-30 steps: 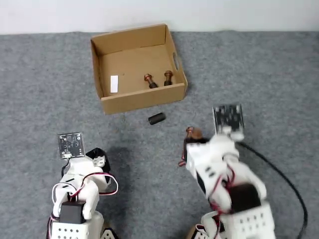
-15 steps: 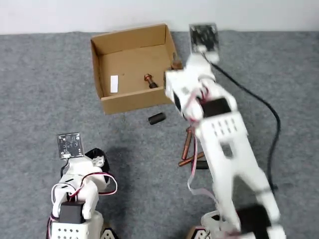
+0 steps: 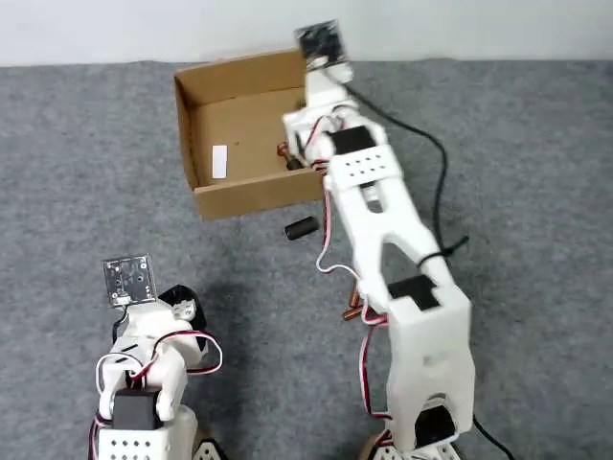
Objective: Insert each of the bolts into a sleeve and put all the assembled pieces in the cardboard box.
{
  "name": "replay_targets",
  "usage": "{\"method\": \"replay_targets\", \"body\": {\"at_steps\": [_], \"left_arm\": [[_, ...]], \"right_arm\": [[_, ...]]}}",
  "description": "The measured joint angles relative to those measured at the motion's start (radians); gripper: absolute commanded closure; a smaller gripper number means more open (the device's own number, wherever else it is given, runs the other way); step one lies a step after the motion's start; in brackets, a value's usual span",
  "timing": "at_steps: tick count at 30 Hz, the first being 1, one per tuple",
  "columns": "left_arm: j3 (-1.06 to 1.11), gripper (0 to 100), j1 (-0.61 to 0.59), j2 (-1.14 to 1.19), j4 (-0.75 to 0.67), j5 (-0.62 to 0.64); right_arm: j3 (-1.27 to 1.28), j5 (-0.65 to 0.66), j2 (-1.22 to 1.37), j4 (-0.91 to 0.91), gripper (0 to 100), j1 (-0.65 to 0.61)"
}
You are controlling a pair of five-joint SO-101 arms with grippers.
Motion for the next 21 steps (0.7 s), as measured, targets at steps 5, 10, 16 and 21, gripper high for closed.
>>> {"method": "replay_targets", "body": {"at_steps": [5,10,16,21], "left_arm": [[0.000,99,0.000,0.000,0.000,0.000],[0.000,99,0.000,0.000,0.000,0.000],[0.000,99,0.000,0.000,0.000,0.000],[0.000,99,0.000,0.000,0.000,0.000]], "right_arm": [[-0.066,0.087,0.170,0.000,96.3,-0.008],[-0.091,0.103,0.224,-0.002,87.9,-0.003],[-0.115,0.104,0.224,0.037,87.9,-0.003],[-0.196,0.104,0.224,0.146,88.0,-0.008]]}}
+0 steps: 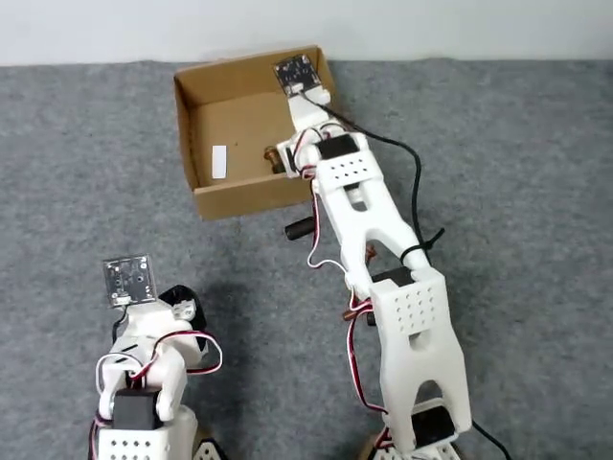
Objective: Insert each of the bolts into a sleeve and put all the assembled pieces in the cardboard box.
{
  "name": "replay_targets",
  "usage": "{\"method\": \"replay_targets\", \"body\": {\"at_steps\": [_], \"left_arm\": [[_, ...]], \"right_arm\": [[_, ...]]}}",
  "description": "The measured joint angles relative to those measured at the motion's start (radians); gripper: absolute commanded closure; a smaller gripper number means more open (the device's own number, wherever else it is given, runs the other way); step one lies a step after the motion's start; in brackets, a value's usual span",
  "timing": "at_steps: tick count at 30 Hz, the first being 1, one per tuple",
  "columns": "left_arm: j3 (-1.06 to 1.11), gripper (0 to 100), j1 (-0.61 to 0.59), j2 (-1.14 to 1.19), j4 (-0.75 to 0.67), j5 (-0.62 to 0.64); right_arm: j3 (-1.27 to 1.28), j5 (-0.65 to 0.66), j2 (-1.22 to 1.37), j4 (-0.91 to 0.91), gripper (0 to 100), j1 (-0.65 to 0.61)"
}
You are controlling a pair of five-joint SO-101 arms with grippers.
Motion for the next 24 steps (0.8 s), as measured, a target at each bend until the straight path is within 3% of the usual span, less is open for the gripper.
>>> {"method": "replay_targets", "body": {"at_steps": [16,21,24], "left_arm": [[0.000,99,0.000,0.000,0.000,0.000],[0.000,99,0.000,0.000,0.000,0.000],[0.000,99,0.000,0.000,0.000,0.000]], "right_arm": [[-0.124,0.008,-0.245,0.654,88.0,-0.005],[-0.124,0.129,-0.262,0.845,87.5,-0.055],[-0.124,0.227,-0.262,0.862,82.4,-0.078]]}}
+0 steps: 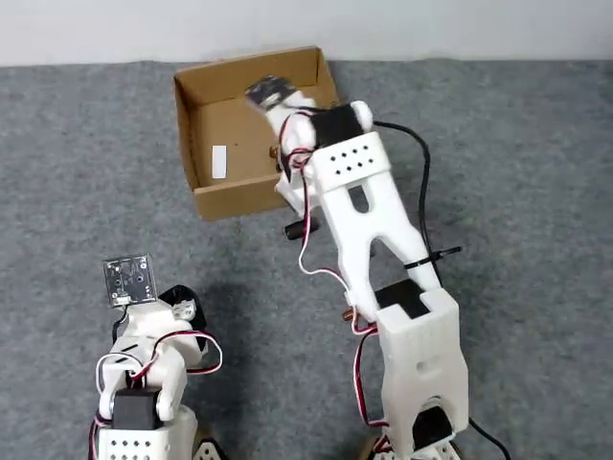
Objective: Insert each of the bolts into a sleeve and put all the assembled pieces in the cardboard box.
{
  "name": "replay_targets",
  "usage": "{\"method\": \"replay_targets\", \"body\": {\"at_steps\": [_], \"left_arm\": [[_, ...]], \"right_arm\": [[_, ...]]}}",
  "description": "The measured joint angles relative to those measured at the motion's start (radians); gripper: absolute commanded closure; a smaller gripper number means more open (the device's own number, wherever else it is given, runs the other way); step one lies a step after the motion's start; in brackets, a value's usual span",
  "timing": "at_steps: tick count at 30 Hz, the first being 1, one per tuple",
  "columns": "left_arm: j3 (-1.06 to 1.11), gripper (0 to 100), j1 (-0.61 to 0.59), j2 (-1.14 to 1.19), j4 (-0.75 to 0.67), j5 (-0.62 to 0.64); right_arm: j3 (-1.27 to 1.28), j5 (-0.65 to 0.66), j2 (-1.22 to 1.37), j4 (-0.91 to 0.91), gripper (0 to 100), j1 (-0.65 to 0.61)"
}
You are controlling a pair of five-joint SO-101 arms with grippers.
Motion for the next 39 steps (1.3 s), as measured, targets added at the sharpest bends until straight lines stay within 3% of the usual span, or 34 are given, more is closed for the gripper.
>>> {"method": "replay_targets", "body": {"at_steps": [4,22,33,37,39], "left_arm": [[0.000,99,0.000,0.000,0.000,0.000],[0.000,99,0.000,0.000,0.000,0.000],[0.000,99,0.000,0.000,-0.002,0.000],[0.000,99,0.000,0.000,-0.002,0.000],[0.000,99,0.000,0.000,-0.002,0.000]], "right_arm": [[0.000,0.104,0.023,0.002,73.5,0.006],[0.000,0.405,0.272,-0.080,73.4,-0.002],[0.000,0.508,0.333,-0.173,73.5,-0.044],[0.000,0.540,0.379,-0.180,75.4,-0.066],[-0.002,0.551,0.391,-0.180,83.6,-0.071]]}}
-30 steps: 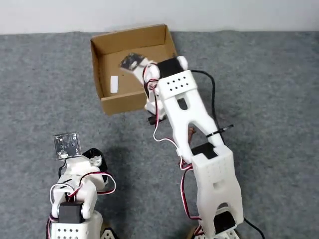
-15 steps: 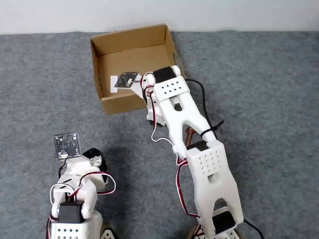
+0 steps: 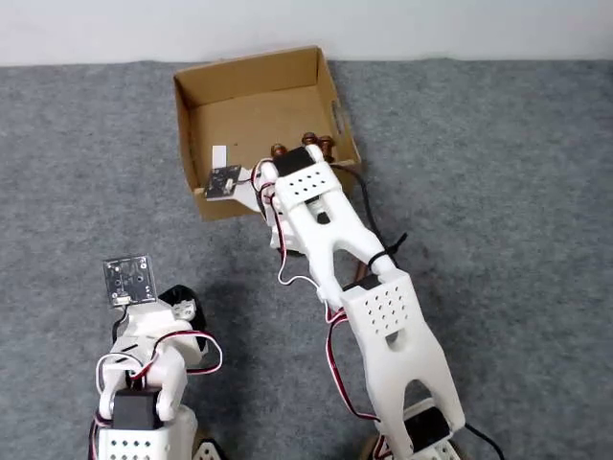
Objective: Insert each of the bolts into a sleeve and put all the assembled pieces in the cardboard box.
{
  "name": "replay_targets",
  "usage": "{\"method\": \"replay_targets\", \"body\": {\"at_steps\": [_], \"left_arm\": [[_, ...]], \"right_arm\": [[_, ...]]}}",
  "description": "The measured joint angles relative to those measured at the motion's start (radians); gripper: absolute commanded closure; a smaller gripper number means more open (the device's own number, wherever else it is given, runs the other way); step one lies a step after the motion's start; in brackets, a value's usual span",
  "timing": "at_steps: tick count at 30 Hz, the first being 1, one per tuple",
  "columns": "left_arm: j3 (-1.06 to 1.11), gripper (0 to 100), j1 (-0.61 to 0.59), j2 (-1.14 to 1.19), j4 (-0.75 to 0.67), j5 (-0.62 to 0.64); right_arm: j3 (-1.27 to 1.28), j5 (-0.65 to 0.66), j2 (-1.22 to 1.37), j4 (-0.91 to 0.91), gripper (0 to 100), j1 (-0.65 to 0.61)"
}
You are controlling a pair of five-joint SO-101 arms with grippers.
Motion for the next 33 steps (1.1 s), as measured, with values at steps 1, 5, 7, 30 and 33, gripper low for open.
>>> {"method": "replay_targets", "body": {"at_steps": [1,5,7,30,33], "left_arm": [[0.000,99,0.000,0.000,0.000,0.000],[0.000,99,0.000,0.000,0.000,0.000],[0.000,99,0.000,0.000,0.000,0.000],[0.000,99,0.000,0.000,0.000,0.000],[0.000,99,0.000,0.000,0.000,0.000]], "right_arm": [[-0.003,0.003,0.003,-0.003,89.3,0.000],[-0.026,0.006,0.011,-0.009,96.3,0.003],[-0.029,0.006,0.011,-0.011,96.9,0.005],[-0.043,-0.566,-0.230,0.183,99.1,0.028],[0.072,-0.638,-0.359,0.183,99.1,0.046]]}}
